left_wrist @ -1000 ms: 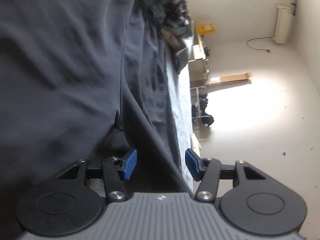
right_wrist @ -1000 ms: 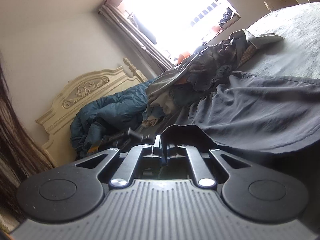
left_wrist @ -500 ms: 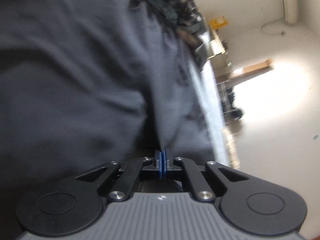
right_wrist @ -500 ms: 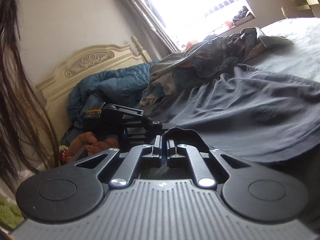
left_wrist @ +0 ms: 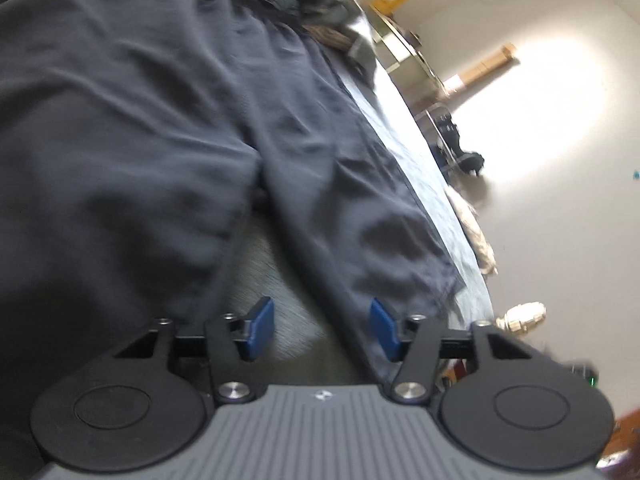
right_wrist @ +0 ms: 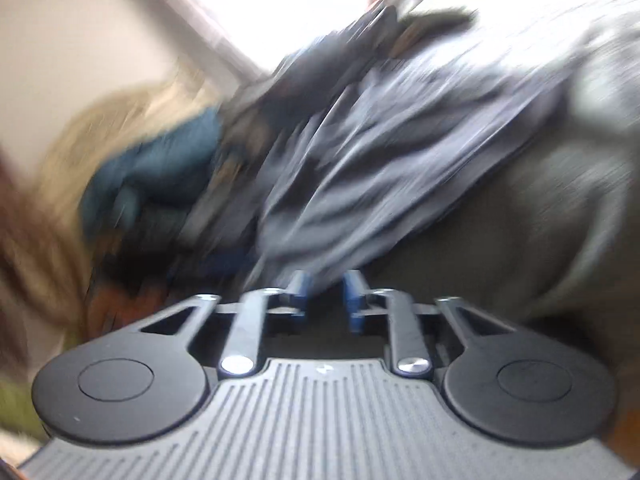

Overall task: Fold clothes
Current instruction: 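Grasp the trouser hem with the right tool and pull it flat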

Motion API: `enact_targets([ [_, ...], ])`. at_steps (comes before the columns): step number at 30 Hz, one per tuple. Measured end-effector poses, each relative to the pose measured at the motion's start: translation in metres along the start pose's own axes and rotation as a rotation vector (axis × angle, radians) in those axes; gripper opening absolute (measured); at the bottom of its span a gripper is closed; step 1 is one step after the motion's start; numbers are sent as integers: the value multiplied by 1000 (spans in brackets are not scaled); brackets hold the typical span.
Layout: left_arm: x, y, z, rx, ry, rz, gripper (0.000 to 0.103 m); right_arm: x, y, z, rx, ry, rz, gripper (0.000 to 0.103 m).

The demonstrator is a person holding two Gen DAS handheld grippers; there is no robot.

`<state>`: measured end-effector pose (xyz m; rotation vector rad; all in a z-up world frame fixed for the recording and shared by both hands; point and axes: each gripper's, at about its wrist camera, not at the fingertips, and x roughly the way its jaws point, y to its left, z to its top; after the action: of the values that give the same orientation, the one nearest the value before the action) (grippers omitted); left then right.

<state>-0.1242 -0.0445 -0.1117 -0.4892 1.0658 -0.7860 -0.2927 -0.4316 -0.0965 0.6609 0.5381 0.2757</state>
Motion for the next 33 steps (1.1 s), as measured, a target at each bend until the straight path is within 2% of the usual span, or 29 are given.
enact_targets([
  [1, 4, -6, -2, 20, 8, 9, 56, -6, -11, 11, 37, -58, -47, 48],
  [2, 6, -12, -6, 47, 9, 26, 56, -10, -23, 23, 79, -115, -88, 51],
  [3, 7, -18, -11, 79, 3, 45, 56, -14, -35, 36, 123, -170, -127, 52],
  [5, 9, -31, -20, 147, -10, 86, 56, -11, -60, 58, 185, -227, -207, 53],
  [7, 11, -46, -30, 224, -27, 141, 55, 1, -79, 76, 197, -214, -270, 53],
  [9, 10, -57, -42, 293, -40, 197, 49, 20, -87, 83, 178, -144, -272, 53],
  [11, 16, -62, -46, 322, -39, 215, 32, 38, -87, 86, 131, -77, -272, 53],
  [12, 19, -61, -48, 317, -32, 211, 28, 46, -82, 84, 85, -53, -279, 53],
  [13, 21, -60, -50, 307, -27, 211, 9, 53, -77, 82, 40, -29, -286, 52],
  [15, 24, -56, -53, 283, -30, 217, 3, 59, -69, 79, -37, -12, -314, 34],
  [16, 23, -55, -55, 277, -34, 211, 2, 59, -67, 79, -51, -8, -314, 12],
  [17, 21, -57, -56, 282, -39, 201, 1, 59, -64, 79, -64, -4, -314, 6],
  [19, 16, -60, -57, 303, -53, 179, 1, 54, -55, 82, -96, -17, -318, 3],
  [23, 15, -59, -58, 313, -42, 155, 1, 40, -37, 98, -140, -53, -336, 2],
  [27, 21, -49, -61, 310, -10, 167, 4, 44, -45, 93, -114, -32, -398, 3],
  [30, 13, -39, -64, 274, 7, 107, 18, 55, -62, 86, -87, 2, -431, 8],
  [31, 7, -36, -65, 270, 4, 89, 23, 54, -62, 85, -92, -7, -435, 14],
  [32, 0, -34, -65, 277, -8, 80, 26, 49, -59, 87, -102, -23, -451, 26],
  [33, -8, -33, -66, 283, -21, 70, 27, 43, -55, 90, -113, -42, -473, 32],
])
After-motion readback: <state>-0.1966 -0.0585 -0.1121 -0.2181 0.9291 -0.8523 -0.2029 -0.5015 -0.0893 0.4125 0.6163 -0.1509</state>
